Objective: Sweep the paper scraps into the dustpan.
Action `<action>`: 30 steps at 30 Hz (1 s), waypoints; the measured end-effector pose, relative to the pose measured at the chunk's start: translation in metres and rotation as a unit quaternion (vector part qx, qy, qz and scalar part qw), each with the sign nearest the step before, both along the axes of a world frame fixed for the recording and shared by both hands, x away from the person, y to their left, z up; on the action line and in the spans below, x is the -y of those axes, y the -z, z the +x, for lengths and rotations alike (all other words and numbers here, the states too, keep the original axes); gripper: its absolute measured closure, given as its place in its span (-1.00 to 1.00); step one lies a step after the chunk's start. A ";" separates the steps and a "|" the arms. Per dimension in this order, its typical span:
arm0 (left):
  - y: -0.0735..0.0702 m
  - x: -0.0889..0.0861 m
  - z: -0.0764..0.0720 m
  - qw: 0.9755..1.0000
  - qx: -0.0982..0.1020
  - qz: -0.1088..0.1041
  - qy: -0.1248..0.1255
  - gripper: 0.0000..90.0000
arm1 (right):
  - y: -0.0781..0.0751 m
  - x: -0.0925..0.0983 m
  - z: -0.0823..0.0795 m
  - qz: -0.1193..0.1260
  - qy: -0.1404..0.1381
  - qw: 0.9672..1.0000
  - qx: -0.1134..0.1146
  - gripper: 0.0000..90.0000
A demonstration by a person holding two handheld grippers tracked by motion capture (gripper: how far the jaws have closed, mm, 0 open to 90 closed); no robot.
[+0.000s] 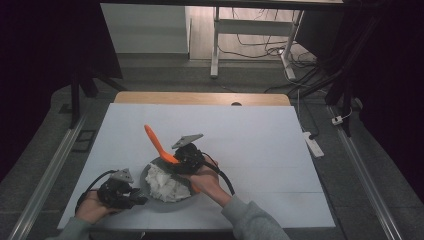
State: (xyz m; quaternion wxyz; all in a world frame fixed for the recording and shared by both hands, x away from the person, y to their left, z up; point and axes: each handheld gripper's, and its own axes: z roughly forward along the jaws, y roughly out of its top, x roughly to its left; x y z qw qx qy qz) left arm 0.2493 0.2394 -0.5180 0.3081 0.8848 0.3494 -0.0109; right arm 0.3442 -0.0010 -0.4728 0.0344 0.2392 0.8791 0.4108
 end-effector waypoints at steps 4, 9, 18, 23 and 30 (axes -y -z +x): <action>0.001 -0.001 -0.001 1.000 0.002 -0.001 0.000 0.37 | -0.008 0.007 0.003 0.009 0.010 1.000 0.007 0.56; 0.003 -0.001 -0.003 1.000 0.007 -0.005 -0.004 0.37 | -0.017 0.022 0.006 0.014 0.026 0.999 0.018 0.56; 0.004 -0.001 -0.003 1.000 0.008 -0.006 -0.006 0.37 | -0.023 0.034 0.009 0.023 0.040 0.999 0.022 0.56; 0.004 -0.001 -0.003 1.000 0.007 -0.006 -0.006 0.37 | -0.023 0.038 0.010 0.041 0.031 0.999 -0.011 0.56; 0.004 -0.001 -0.003 1.000 0.007 -0.006 -0.008 0.37 | -0.033 0.047 0.008 0.025 0.039 0.999 0.025 0.56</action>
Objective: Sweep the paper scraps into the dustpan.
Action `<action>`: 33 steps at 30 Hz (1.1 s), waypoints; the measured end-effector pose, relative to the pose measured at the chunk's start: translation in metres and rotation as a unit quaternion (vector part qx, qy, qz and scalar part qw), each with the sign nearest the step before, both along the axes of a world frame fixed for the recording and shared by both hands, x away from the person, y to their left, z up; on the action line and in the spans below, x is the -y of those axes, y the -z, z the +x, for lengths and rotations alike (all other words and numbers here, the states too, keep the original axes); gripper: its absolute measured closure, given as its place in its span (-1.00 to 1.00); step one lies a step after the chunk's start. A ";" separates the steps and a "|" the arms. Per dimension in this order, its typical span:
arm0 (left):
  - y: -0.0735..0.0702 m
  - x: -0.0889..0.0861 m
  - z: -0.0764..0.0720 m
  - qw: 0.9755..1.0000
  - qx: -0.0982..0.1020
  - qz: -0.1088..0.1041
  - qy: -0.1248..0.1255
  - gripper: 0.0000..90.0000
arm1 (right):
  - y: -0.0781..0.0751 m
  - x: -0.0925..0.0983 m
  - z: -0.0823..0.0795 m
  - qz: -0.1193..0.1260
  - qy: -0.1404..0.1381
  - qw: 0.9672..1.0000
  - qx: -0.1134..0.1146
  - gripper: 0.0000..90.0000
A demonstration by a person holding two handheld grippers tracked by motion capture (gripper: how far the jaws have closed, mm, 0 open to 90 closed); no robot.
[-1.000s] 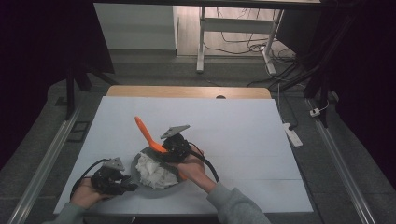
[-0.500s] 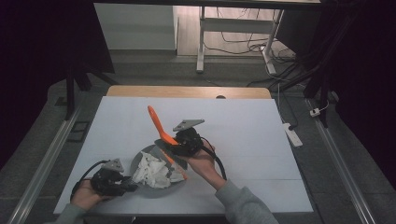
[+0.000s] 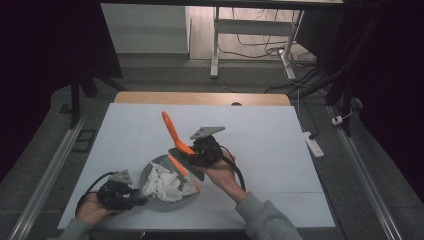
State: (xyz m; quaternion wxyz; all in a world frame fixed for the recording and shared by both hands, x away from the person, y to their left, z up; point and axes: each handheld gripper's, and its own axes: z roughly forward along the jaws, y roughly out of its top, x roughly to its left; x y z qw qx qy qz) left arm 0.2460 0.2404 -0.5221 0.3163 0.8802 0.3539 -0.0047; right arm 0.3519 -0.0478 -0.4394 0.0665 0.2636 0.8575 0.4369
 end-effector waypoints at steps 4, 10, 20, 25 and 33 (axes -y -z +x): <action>0.000 0.000 0.000 1.000 -0.001 0.000 0.000 0.37 | 0.001 0.014 0.011 0.000 0.024 1.000 0.000 0.56; 0.000 0.000 0.001 1.000 -0.002 -0.001 0.001 0.37 | -0.007 0.032 0.024 0.025 0.045 0.999 -0.017 0.56; 0.000 0.000 0.001 1.000 -0.001 0.001 0.001 0.37 | 0.035 0.037 0.054 -0.121 0.103 0.987 0.011 0.56; 0.000 0.001 0.001 1.000 -0.001 0.000 0.002 0.37 | 0.043 0.037 0.058 -0.120 0.101 0.988 -0.005 0.56; 0.000 0.002 0.001 1.000 -0.001 0.001 0.000 0.37 | 0.046 -0.023 0.025 -0.093 0.003 0.995 -0.031 0.56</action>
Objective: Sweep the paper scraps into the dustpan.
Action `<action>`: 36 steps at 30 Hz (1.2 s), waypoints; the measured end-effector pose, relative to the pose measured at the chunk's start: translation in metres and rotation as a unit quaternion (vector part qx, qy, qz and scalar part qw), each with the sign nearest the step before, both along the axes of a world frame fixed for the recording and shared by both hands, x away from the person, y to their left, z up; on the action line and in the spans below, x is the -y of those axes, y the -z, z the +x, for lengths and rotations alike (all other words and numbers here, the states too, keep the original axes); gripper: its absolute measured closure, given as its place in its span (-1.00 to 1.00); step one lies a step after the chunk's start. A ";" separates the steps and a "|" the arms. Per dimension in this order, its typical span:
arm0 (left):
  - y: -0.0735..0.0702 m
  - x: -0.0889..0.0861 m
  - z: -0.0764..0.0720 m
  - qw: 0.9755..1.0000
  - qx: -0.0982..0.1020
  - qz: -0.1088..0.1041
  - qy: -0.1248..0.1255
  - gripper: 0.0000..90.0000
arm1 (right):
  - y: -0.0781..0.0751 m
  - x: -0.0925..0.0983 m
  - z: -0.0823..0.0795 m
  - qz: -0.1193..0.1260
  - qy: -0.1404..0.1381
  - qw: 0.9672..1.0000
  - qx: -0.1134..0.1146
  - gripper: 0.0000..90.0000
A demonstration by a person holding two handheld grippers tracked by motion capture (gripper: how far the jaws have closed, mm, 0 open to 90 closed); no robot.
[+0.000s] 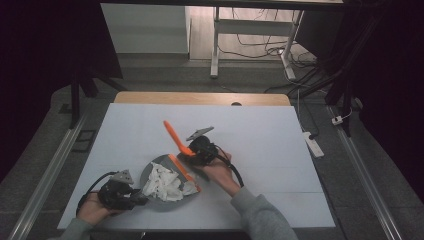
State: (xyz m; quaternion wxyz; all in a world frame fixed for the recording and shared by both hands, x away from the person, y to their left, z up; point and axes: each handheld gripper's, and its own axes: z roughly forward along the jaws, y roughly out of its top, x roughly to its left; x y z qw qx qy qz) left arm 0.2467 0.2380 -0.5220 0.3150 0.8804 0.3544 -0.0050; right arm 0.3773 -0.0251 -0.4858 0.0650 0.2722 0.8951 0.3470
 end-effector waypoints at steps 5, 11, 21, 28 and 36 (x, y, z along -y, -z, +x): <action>0.001 0.000 -0.001 1.000 0.003 -0.001 -0.001 0.37 | -0.010 -0.025 -0.017 0.030 -0.040 0.999 -0.005 0.56; 0.002 -0.001 -0.003 1.000 0.006 -0.004 -0.005 0.37 | -0.042 -0.018 -0.027 0.053 -0.037 0.997 0.045 0.56; 0.003 -0.002 -0.004 1.000 0.015 -0.009 -0.017 0.37 | -0.050 0.004 -0.020 0.070 -0.010 0.996 0.057 0.56; 0.002 -0.005 -0.005 0.999 0.027 -0.021 -0.027 0.37 | -0.054 0.038 -0.012 0.086 0.029 0.994 0.063 0.56; -0.002 -0.007 -0.004 0.997 0.043 -0.032 -0.059 0.37 | -0.058 0.082 -0.010 0.113 0.063 0.989 0.064 0.56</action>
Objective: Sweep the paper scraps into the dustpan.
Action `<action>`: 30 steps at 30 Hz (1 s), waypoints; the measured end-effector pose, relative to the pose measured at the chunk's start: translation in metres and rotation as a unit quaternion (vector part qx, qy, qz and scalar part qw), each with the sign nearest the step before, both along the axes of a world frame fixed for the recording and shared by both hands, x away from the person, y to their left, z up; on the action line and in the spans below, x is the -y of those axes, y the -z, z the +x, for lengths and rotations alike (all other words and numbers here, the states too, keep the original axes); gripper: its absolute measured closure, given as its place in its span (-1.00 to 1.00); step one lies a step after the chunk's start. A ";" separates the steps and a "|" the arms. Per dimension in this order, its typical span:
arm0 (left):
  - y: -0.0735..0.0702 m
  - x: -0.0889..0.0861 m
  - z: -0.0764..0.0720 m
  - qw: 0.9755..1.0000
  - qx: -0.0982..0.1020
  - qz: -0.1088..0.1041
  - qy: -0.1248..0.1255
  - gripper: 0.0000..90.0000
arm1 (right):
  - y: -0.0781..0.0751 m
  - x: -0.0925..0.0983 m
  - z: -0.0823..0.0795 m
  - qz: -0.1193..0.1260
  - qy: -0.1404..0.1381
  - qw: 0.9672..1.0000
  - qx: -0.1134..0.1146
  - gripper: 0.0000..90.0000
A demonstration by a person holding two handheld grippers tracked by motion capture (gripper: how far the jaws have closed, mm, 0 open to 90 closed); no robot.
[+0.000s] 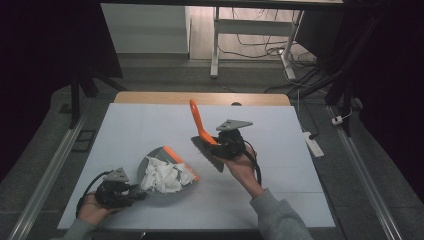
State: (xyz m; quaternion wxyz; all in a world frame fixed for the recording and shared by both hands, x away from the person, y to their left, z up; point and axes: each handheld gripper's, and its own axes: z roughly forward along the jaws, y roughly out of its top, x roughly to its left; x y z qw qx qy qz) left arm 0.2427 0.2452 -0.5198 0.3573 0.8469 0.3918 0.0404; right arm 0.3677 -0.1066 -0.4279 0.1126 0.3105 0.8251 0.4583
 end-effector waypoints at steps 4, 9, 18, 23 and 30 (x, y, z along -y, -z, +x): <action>-0.002 0.000 0.000 1.000 0.005 -0.008 -0.015 0.37 | 0.001 0.016 -0.003 0.006 0.007 1.000 -0.002 0.56; -0.005 0.001 -0.001 0.999 0.013 -0.013 -0.031 0.37 | 0.004 0.034 -0.010 0.010 0.012 1.000 -0.002 0.56; -0.007 0.002 -0.002 0.999 0.018 -0.017 -0.048 0.37 | 0.010 0.064 -0.021 0.016 0.026 1.000 -0.009 0.56; -0.008 0.002 -0.003 0.998 0.020 -0.018 -0.053 0.37 | 0.013 0.076 -0.025 0.017 0.032 0.999 -0.012 0.56; -0.010 0.001 -0.003 0.997 0.024 -0.019 -0.071 0.37 | 0.017 0.090 -0.031 0.019 0.037 0.999 -0.019 0.56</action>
